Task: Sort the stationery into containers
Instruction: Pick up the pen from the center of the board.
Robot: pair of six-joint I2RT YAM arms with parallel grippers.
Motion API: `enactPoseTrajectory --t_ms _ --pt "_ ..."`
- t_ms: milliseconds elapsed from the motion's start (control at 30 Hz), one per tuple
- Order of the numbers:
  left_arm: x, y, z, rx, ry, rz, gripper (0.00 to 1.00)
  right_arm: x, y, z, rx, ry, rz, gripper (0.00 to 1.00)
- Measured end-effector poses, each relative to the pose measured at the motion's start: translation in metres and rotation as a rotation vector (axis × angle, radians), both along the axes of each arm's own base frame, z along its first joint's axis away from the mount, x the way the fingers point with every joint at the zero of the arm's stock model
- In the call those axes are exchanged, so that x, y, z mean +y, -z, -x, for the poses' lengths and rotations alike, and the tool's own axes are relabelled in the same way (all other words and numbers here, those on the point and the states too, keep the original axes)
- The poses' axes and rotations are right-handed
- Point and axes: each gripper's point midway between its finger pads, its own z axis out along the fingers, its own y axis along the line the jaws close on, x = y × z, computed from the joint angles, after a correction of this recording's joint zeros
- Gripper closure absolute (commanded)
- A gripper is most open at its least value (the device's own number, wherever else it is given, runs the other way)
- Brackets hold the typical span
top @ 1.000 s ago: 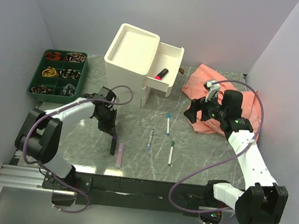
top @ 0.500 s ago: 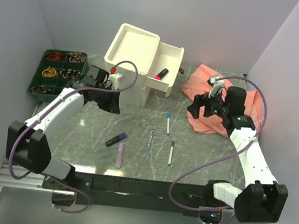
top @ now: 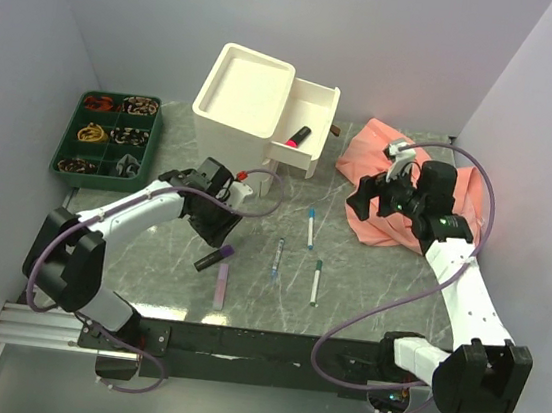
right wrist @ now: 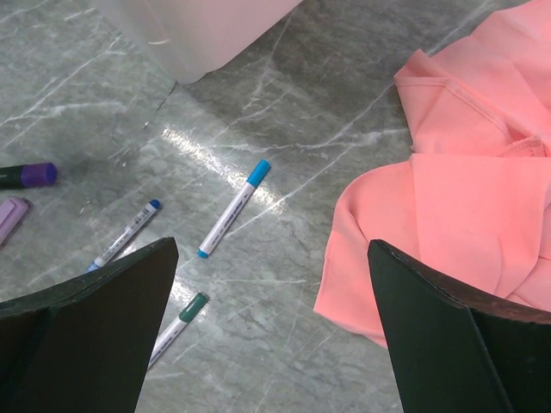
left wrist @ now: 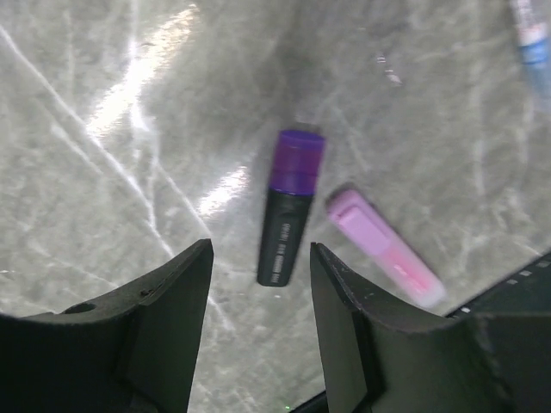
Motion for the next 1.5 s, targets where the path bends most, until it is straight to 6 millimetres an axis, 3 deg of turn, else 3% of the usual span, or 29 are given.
enactPoseTrajectory --t_ms 200,733,833,933,967,1000,1167,1267,1333,1500 --pt "0.003 0.011 -0.005 -0.022 0.037 -0.059 0.45 0.0 0.001 0.006 -0.009 -0.001 -0.002 0.0" --pt "-0.005 0.056 0.014 0.087 0.109 -0.126 0.47 -0.008 0.002 0.004 -0.007 0.022 0.0 0.0" --pt "-0.003 0.063 0.019 0.1 0.116 -0.14 0.59 -0.009 0.003 0.004 -0.005 0.024 0.003 0.0" --pt "-0.004 0.064 0.017 0.087 0.11 -0.142 0.8 -0.01 0.005 0.003 0.001 0.027 0.003 0.0" --pt "-0.004 0.064 0.018 0.089 0.108 -0.142 0.94 -0.01 0.006 0.002 0.005 0.028 0.003 0.0" --pt "-0.004 0.064 0.019 0.09 0.106 -0.143 0.99 -0.01 0.007 0.002 0.009 0.028 0.003 0.0" --pt "-0.006 0.059 0.02 0.09 0.12 -0.139 0.99 -0.011 0.012 -0.001 0.03 0.029 0.004 0.0" --pt "-0.012 0.033 0.018 0.08 0.173 -0.114 0.99 -0.01 0.009 -0.005 0.031 0.027 0.007 0.0" --pt "-0.025 -0.004 0.008 0.023 0.228 -0.056 0.99 -0.01 0.007 -0.008 0.025 0.027 0.008 0.0" --pt "-0.076 -0.145 -0.037 -0.32 0.346 0.195 0.99 -0.01 0.006 -0.011 0.021 0.029 0.004 0.0"
